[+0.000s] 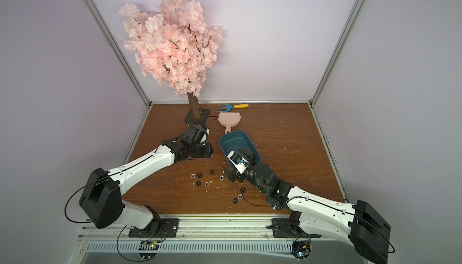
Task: Put the nuts on the desktop into the storage box
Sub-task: Pick up the nut from the center of the board, then place the nut in the storage box.
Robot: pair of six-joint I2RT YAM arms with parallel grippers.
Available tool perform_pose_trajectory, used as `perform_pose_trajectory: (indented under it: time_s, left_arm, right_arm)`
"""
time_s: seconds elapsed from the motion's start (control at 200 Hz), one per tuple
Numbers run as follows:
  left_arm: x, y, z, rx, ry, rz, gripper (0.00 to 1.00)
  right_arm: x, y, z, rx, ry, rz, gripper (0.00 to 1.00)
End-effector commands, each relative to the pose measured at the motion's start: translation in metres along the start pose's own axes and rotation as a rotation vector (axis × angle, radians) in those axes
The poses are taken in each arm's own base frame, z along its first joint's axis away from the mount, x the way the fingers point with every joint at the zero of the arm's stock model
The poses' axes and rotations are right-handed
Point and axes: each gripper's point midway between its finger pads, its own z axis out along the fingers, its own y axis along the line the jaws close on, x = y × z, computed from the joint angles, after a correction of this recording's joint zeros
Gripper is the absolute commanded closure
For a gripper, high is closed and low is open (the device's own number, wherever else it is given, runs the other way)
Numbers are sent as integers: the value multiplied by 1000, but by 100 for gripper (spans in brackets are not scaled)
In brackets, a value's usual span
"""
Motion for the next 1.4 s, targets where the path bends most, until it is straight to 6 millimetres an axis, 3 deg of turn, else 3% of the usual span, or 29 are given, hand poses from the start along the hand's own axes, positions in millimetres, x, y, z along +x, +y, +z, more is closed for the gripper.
perform_pose_trajectory:
  time_s: [0.0, 0.255, 0.405, 0.435, 0.571, 0.746, 0.966, 1.396]
  left_arm:
    - [-21, -25, 2, 63, -34, 47, 74]
    - [-53, -52, 36, 60, -39, 88, 74]
    - [-58, -65, 66, 56, -16, 111, 75]
    - [-69, -75, 66, 65, -38, 121, 75]
    - [-70, -83, 95, 49, -22, 141, 75]
    - [-73, -84, 123, -2, -27, 150, 76]
    - [-71, -74, 155, -71, -23, 147, 76]
    - [-64, -57, 190, -161, -26, 141, 74]
  right_arm:
    - [-1, -32, 4, 115, 127, 243, 1]
    - [24, -49, -6, 94, 328, 571, 1]
    - [25, -55, -18, 101, 392, 607, 1]
    - [26, -56, -19, 103, 403, 612, 1]
    - [36, -61, -26, 128, 432, 627, 1]
    - [44, -73, -29, 191, 427, 647, 1]
    - [40, -80, -31, 223, 357, 671, 1]
    - [35, -80, -30, 208, 314, 685, 1]
